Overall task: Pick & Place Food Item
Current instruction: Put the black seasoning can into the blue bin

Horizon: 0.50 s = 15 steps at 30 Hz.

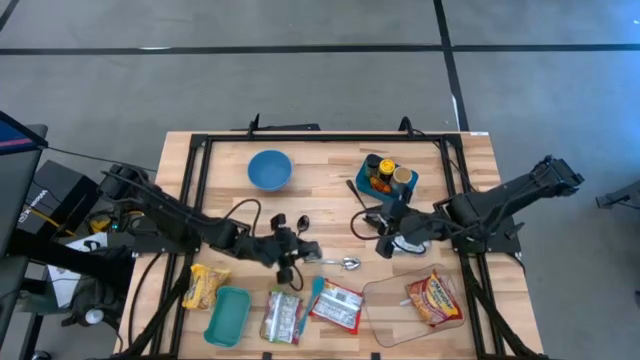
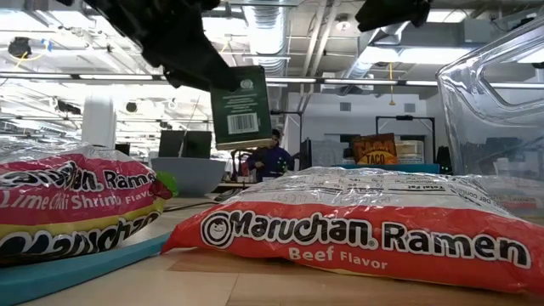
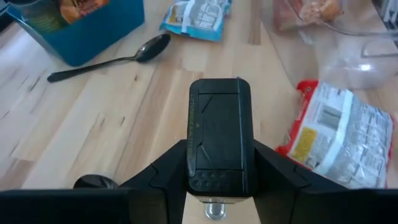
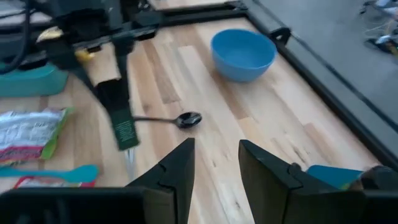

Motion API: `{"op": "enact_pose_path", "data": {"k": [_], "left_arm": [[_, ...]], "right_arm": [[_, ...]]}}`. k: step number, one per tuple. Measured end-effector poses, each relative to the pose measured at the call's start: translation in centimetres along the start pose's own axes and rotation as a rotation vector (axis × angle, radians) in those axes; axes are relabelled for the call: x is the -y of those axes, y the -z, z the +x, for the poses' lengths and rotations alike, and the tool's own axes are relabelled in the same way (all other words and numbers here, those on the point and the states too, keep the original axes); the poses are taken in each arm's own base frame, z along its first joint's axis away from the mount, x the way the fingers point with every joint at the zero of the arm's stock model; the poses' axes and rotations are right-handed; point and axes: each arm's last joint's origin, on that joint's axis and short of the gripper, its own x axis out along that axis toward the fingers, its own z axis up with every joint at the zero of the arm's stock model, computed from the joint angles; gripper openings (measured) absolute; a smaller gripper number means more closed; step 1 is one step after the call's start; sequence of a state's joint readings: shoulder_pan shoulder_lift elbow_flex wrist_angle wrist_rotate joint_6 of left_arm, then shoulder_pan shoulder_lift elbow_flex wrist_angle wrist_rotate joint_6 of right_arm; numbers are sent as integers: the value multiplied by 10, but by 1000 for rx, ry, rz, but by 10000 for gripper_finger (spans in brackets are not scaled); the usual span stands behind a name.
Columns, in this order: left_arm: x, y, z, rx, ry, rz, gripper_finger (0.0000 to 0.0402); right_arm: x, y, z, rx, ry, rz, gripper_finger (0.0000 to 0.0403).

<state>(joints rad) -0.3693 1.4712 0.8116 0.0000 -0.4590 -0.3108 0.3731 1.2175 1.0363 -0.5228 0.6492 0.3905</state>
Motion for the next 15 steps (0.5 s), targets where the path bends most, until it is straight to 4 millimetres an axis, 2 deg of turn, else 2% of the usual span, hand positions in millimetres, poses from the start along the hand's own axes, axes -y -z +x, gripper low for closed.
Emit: {"op": "enact_pose_path", "data": {"k": [5, 9, 15], "left_arm": [[-15, -4, 7, -26, 22, -29, 136], [-23, -6, 11, -28, 35, 16, 136], [-34, -11, 16, -26, 68, 30, 136]], "right_arm": [[6, -3, 6, -27, -50, -2, 118], [10, -6, 11, -35, -95, -15, 118], [-1, -3, 33, -47, -104, -117, 118]]}}
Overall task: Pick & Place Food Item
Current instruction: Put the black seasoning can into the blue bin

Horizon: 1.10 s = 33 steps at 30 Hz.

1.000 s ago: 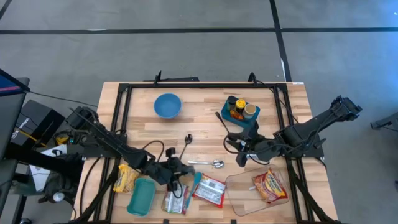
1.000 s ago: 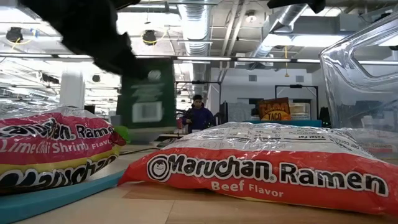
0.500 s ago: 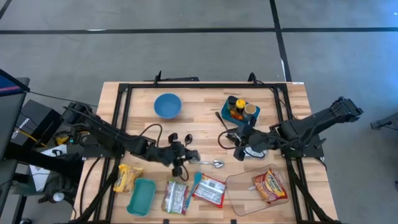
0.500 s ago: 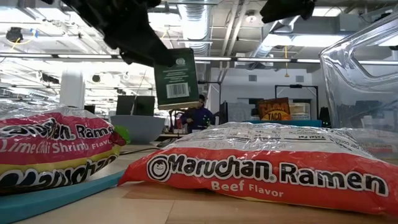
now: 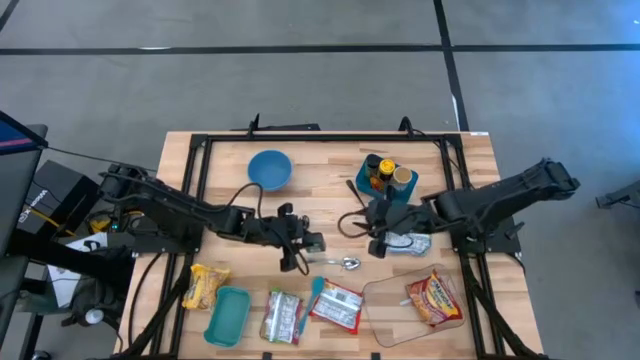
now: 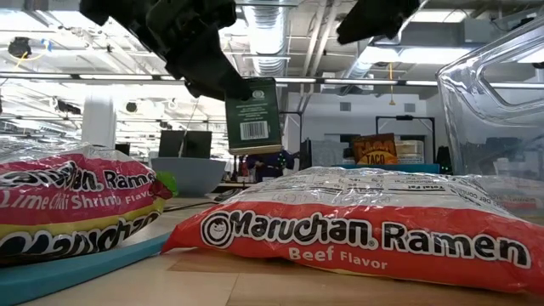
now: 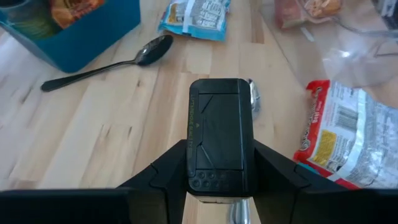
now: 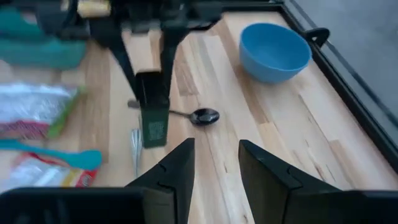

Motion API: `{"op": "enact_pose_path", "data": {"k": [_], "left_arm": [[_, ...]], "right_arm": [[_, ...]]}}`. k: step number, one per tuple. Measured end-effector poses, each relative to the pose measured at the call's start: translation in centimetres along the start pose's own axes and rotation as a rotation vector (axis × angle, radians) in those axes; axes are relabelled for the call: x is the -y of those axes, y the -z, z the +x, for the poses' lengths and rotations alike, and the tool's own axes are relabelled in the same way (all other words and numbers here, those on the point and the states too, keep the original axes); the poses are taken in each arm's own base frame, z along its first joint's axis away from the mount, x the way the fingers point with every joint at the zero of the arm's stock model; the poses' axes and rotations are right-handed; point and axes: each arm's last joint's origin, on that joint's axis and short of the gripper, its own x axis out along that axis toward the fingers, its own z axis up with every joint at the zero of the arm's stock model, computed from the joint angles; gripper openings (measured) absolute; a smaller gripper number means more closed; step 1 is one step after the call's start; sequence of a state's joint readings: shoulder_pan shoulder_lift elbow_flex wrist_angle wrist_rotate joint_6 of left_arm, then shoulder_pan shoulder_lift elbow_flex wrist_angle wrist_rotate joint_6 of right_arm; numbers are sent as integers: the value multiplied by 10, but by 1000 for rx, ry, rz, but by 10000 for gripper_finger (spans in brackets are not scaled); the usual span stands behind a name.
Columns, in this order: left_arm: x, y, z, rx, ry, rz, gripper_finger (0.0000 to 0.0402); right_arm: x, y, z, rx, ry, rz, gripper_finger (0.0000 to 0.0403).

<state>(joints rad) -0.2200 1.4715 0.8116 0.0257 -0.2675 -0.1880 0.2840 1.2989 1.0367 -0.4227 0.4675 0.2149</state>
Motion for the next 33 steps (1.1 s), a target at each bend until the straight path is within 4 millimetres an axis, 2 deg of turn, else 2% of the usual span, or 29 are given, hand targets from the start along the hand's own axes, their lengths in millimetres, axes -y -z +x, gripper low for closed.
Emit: {"op": "enact_pose_path", "data": {"k": [7, 12, 21, 27, 33], "left_arm": [[-12, -2, 3, -10, 52, -29, 136], [-11, -2, 3, -11, 56, -17, 136], [-7, -2, 3, -2, 53, 22, 136], [-8, -3, 3, 11, 21, 29, 136], [-8, -6, 2, 45, 24, 42, 136]], "right_arm": [[-18, 10, 31, -60, -33, -121, 118], [-27, 9, 45, -35, -117, -106, 118], [-19, 5, 58, -9, -102, -54, 125], [-15, 1, 61, 12, -190, -25, 182], [-20, 3, 73, 15, -196, -28, 242]]}}
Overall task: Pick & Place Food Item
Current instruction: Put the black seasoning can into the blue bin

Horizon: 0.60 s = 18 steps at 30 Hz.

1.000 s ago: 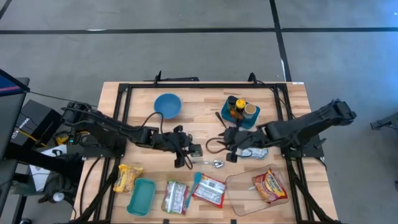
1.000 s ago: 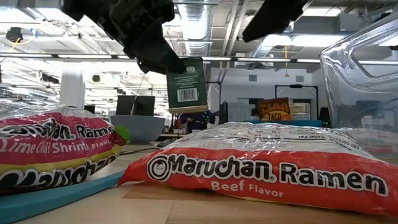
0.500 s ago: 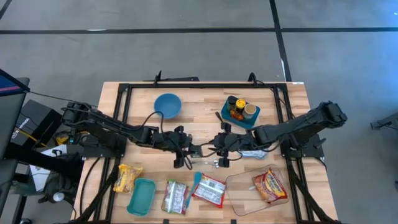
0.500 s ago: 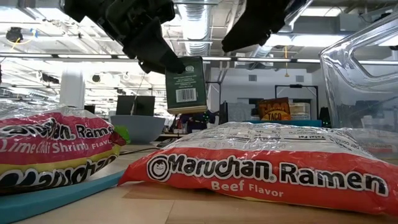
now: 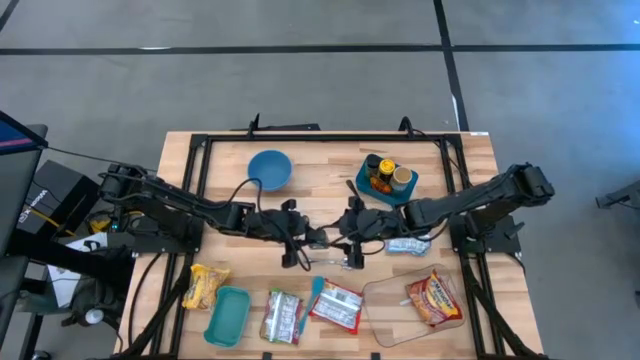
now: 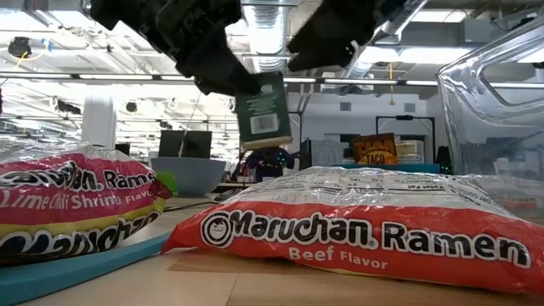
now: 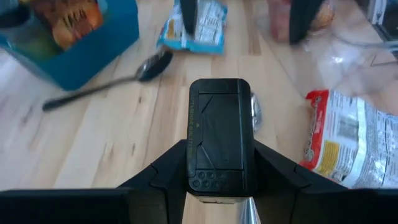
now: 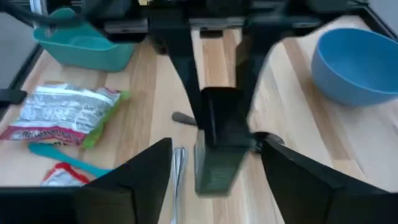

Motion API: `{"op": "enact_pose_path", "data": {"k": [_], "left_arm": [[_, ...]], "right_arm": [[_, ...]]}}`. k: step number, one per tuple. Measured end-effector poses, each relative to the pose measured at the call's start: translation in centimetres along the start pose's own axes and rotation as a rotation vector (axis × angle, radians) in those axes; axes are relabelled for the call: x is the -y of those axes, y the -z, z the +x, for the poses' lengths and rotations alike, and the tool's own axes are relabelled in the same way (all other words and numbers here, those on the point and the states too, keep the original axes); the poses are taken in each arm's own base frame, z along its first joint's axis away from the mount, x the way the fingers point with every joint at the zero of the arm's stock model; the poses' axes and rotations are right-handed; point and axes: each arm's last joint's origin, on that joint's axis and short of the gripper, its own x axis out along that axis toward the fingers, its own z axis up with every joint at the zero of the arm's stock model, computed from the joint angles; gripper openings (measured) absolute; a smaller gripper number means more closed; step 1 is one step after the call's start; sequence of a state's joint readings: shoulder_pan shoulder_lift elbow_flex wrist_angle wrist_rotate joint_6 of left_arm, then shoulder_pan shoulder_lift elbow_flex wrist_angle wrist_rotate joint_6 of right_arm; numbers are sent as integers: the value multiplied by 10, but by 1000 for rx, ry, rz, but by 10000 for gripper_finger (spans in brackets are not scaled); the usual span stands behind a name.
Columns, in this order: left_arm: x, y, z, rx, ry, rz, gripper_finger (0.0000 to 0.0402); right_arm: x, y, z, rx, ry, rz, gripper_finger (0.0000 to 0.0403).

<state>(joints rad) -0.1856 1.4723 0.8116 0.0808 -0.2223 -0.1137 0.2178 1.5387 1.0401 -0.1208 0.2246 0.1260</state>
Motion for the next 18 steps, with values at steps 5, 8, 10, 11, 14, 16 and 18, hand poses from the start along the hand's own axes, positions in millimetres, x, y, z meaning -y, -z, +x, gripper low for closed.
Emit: {"op": "enact_pose_path", "data": {"k": [5, 8, 10, 11, 14, 16, 18], "left_arm": [[0, -5, 0, 42, 3, 2, 136], [1, -5, 0, 46, 3, 2, 136], [1, -6, 0, 61, 5, -1, 136], [1, -7, 0, 64, 5, -2, 136], [1, -8, 0, 77, 7, -5, 136], [1, -9, 0, 89, 9, -8, 136], [1, -8, 2, 89, 9, -8, 136]], "right_arm": [[1, 1, 1, -1, 6, -15, 248], [2, 1, -1, -6, 7, -13, 248], [2, 0, -1, 5, 7, -10, 248], [2, 0, -1, 5, 7, -10, 248], [2, 0, -1, 2, 7, -10, 248], [2, 0, -1, 3, 7, -10, 248], [2, 0, -1, 3, 7, -10, 248]]}}
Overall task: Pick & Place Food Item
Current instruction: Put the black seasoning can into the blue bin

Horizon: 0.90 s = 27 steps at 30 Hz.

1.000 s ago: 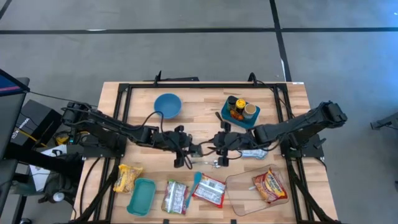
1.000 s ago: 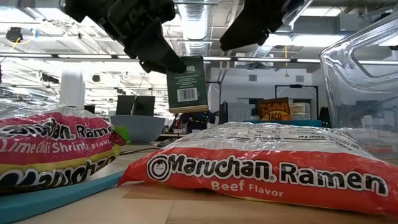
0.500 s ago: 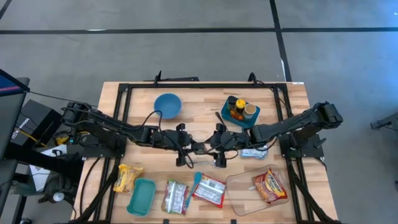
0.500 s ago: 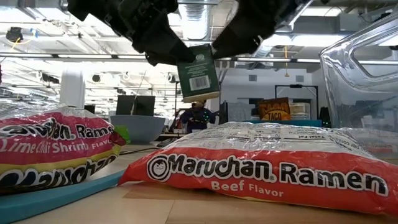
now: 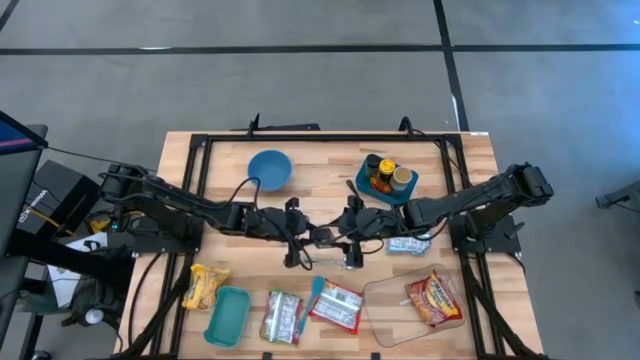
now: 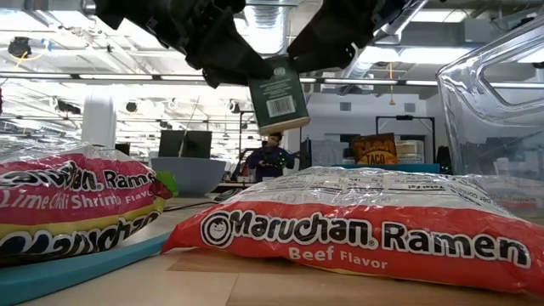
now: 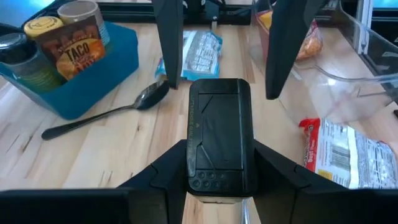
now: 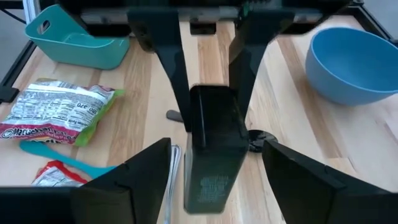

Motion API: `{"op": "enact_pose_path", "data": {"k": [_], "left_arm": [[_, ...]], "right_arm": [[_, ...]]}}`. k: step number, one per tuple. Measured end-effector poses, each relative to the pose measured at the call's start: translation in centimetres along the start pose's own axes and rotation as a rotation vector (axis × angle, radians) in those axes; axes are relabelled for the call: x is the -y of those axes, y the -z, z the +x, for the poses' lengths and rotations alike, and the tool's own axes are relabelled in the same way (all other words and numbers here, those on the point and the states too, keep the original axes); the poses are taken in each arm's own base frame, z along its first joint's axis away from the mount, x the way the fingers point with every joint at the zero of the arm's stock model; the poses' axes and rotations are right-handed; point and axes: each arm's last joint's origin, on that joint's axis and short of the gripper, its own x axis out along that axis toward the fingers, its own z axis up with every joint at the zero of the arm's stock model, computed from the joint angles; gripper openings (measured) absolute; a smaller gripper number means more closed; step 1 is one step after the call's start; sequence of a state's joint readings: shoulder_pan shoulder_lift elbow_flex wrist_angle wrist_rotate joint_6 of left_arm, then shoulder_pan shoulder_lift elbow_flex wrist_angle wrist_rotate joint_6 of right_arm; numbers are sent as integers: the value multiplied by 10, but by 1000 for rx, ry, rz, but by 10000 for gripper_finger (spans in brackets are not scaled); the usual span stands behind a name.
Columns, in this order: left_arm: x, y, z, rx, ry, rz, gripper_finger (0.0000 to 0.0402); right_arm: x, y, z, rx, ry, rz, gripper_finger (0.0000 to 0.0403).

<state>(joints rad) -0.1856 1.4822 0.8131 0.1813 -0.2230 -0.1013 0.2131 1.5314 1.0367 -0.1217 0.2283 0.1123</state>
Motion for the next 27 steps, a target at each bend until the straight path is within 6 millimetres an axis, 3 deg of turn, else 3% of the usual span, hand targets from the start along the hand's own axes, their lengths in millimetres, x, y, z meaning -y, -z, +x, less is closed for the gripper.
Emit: {"op": "enact_pose_path", "data": {"k": [6, 27], "left_arm": [[1, 2, 8, 24, 18, 14, 136], [2, -3, 8, 66, 22, 10, 136]], "right_arm": [[0, 1, 0, -6, -2, 18, 248], [-1, 4, 3, -34, -17, 40, 248]]}}
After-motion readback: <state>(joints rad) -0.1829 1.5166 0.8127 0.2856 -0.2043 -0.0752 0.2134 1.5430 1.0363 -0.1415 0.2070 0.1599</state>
